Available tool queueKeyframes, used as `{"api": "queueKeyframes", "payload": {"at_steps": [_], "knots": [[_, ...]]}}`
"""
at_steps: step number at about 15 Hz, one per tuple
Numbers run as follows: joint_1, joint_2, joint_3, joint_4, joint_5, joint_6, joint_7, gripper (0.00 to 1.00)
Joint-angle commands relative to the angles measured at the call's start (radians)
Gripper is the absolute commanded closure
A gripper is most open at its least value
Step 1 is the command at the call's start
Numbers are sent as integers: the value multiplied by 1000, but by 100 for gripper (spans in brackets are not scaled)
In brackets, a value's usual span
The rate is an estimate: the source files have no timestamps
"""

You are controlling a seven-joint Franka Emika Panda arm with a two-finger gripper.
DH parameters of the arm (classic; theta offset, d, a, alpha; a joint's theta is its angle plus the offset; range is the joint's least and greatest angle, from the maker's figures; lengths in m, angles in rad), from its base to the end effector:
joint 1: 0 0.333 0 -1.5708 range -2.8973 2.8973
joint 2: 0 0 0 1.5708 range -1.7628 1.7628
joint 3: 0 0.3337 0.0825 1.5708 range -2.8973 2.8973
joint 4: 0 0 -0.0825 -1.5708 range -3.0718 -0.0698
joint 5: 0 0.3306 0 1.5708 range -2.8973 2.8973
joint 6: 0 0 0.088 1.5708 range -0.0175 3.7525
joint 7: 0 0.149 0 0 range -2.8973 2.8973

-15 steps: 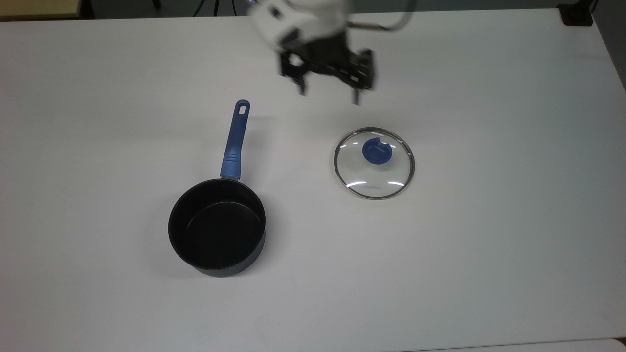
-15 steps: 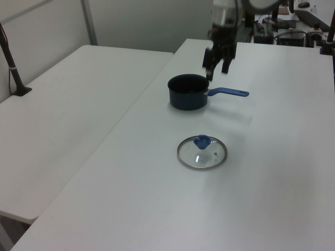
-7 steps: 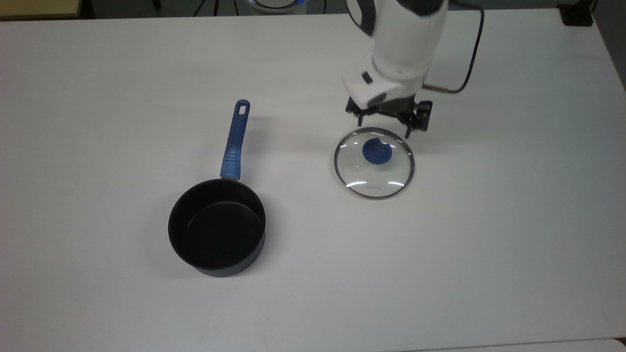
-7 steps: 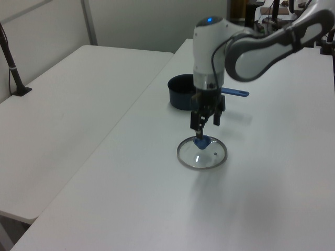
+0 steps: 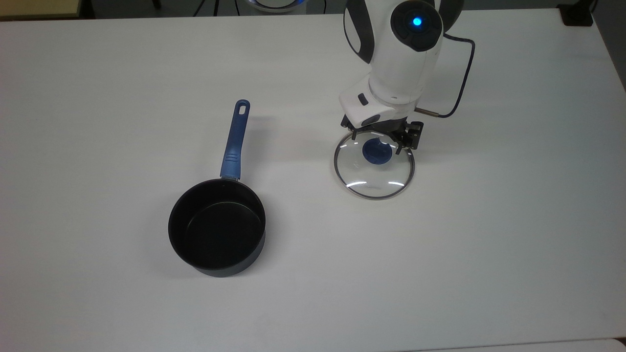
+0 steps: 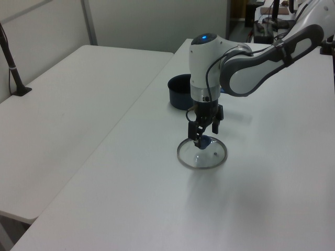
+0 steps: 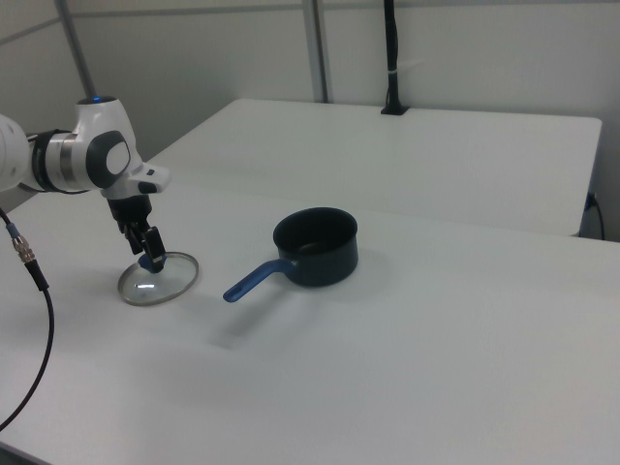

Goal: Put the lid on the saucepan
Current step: 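Lower the gripper and close it on the blue knob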

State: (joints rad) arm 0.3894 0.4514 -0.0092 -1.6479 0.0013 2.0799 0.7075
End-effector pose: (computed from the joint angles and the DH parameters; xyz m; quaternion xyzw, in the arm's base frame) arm 0.5866 0.2353 0.3512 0.9866 -0.1628 -0.0075 0.0062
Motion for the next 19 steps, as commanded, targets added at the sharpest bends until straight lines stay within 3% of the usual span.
{"api": "queueKeyframes", "payload": {"at_steps": [1,4,11,15,19], "knots": [[9,29,-12,22,-18,26,53,0],[9,49,-15,42,-24,26,55,7],[19,56,-46,78,-20,23,70,44],[16,35,-51,92,-11,0,67,49],[-20,-26,-54,131,0,-133,44,49]]}}
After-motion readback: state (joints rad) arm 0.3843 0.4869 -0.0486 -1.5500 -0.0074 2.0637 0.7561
